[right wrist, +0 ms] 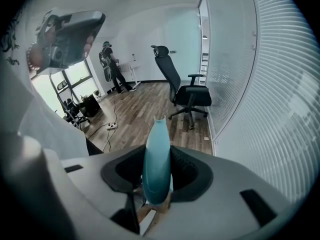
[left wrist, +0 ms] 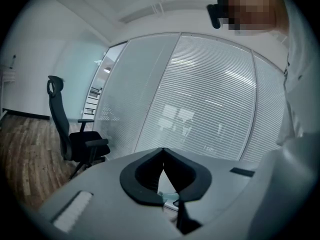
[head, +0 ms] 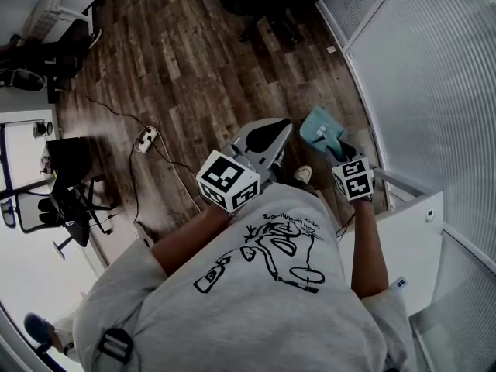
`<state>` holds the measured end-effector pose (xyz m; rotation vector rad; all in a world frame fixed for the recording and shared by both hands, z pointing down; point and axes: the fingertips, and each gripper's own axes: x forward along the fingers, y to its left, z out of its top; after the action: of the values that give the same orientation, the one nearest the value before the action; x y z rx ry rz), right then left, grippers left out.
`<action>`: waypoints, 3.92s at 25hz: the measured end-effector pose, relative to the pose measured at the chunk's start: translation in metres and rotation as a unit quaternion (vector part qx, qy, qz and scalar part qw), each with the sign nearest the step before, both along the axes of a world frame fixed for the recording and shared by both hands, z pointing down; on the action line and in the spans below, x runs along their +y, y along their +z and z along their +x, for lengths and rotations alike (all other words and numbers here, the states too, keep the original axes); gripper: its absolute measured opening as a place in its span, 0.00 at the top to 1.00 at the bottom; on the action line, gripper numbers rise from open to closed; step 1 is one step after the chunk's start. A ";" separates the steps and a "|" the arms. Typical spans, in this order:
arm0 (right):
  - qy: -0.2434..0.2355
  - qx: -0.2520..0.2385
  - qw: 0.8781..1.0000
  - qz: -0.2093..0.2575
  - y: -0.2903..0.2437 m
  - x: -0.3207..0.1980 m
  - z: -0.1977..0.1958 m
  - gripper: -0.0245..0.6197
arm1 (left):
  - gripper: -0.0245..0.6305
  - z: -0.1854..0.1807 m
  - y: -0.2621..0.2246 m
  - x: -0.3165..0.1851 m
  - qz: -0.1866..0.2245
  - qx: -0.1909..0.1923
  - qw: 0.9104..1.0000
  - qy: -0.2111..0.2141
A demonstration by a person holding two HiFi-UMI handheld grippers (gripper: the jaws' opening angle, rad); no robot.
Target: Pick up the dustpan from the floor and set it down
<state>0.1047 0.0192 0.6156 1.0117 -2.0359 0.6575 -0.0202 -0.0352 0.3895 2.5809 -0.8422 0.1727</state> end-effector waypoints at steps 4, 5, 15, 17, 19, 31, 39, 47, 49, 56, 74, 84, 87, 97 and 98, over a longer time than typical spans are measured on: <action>0.006 -0.005 1.000 -0.005 0.011 -0.001 0.002 0.76 | 0.96 0.002 0.000 0.000 0.000 0.000 1.000 0.000; 0.006 -0.005 1.000 -0.005 0.014 -0.002 0.003 0.76 | 0.96 0.003 0.000 -0.001 0.000 0.000 1.000 0.000; -0.002 0.003 1.000 -0.022 0.043 -0.007 0.006 0.76 | 0.96 0.004 -0.002 -0.006 0.001 0.002 1.000 -0.004; -0.004 0.005 1.000 -0.024 0.048 -0.009 0.006 0.76 | 0.96 0.003 -0.003 -0.007 0.001 0.002 1.000 -0.006; -0.003 0.005 1.000 -0.026 0.055 -0.011 0.008 0.76 | 0.96 0.004 -0.002 -0.008 0.001 0.002 1.000 -0.006; 0.016 0.011 0.999 -0.051 0.094 -0.010 0.015 0.76 | 0.96 -0.001 0.001 -0.010 -0.001 0.003 1.000 -0.009; 0.008 0.017 0.998 -0.062 0.112 -0.011 0.016 0.76 | 0.96 0.000 0.004 -0.014 -0.003 0.002 1.000 -0.008; 0.016 0.026 0.997 -0.077 0.131 -0.007 0.020 0.76 | 0.96 -0.001 0.004 -0.014 -0.003 0.004 1.000 -0.007; 0.017 0.027 0.996 -0.080 0.134 -0.008 0.021 0.76 | 0.96 -0.002 0.003 -0.015 -0.003 0.004 1.000 -0.007; 0.003 0.038 0.995 -0.096 0.146 0.002 0.022 0.76 | 0.96 -0.004 0.004 -0.014 -0.006 0.002 1.000 -0.007; -0.002 0.037 0.992 -0.121 0.162 0.027 0.017 0.76 | 0.96 -0.002 0.005 -0.012 -0.008 0.000 1.000 -0.001; 0.003 0.028 0.990 -0.135 0.167 0.044 0.002 0.76 | 0.96 -0.001 0.005 -0.011 -0.010 0.000 1.000 0.000; 0.006 0.025 0.989 -0.143 0.169 0.051 -0.003 0.76 | 0.96 -0.001 0.005 -0.010 -0.011 0.000 1.000 0.000; 0.017 0.007 0.986 -0.168 0.174 0.063 -0.015 0.76 | 0.96 -0.001 0.006 -0.010 -0.010 -0.002 1.000 0.001; 0.020 0.006 0.985 -0.172 0.175 0.065 -0.015 0.76 | 0.96 -0.001 0.006 -0.010 -0.010 -0.002 1.000 0.001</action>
<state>0.0897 0.0842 0.7905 0.8500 -1.8142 0.9823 -0.0213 -0.0448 0.3954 2.5632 -0.8347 0.1849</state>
